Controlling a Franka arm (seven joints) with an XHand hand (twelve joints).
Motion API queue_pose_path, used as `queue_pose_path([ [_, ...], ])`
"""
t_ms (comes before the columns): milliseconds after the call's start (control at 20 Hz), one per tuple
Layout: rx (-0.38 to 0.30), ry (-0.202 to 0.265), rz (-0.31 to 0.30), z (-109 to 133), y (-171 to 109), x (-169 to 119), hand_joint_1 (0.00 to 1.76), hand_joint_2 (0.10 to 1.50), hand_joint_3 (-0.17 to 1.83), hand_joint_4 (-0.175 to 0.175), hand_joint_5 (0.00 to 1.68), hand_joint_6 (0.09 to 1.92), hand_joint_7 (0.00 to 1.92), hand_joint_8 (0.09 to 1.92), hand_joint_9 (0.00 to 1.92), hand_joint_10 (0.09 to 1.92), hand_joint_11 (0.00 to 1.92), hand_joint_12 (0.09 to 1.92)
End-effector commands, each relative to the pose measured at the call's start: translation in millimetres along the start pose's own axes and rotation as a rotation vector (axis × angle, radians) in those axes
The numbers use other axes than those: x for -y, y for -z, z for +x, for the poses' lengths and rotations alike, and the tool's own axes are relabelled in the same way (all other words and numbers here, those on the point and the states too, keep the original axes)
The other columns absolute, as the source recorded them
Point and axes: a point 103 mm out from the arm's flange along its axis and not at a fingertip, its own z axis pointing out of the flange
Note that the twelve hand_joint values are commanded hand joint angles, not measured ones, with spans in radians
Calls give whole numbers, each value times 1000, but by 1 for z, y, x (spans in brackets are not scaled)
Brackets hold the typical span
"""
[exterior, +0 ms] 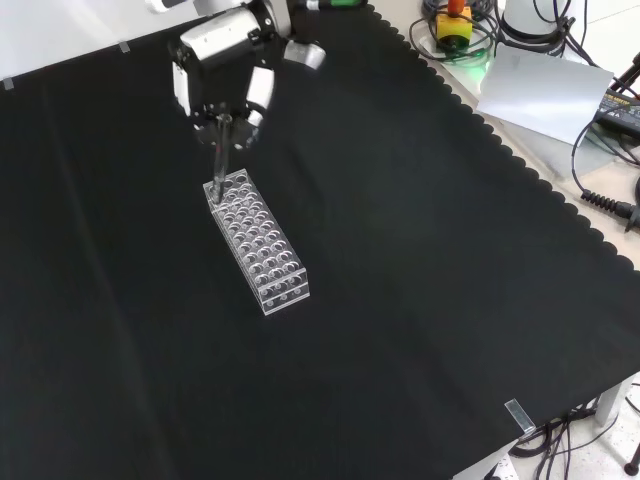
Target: Shake the test tube.
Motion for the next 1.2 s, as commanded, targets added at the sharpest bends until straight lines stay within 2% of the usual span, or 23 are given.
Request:
queue_pose_path([
  [50,-7,59,23,40,-13,2,1419,847,262,-175,1241,570,1643,608,1255,617,1109,1019],
  [250,-25,41,14,33,-13,8,1419,847,261,-175,1241,570,1642,608,1255,617,1108,1021],
  [450,-20,7,10,10,-4,11,1419,848,259,-175,1241,569,1642,609,1255,616,1108,1023],
  [900,62,-139,-38,-86,46,25,1419,849,257,-175,1242,569,1641,609,1255,616,1107,1025],
  [1200,109,-237,-58,-130,67,35,1419,850,256,-175,1242,568,1641,610,1255,615,1106,1027],
])
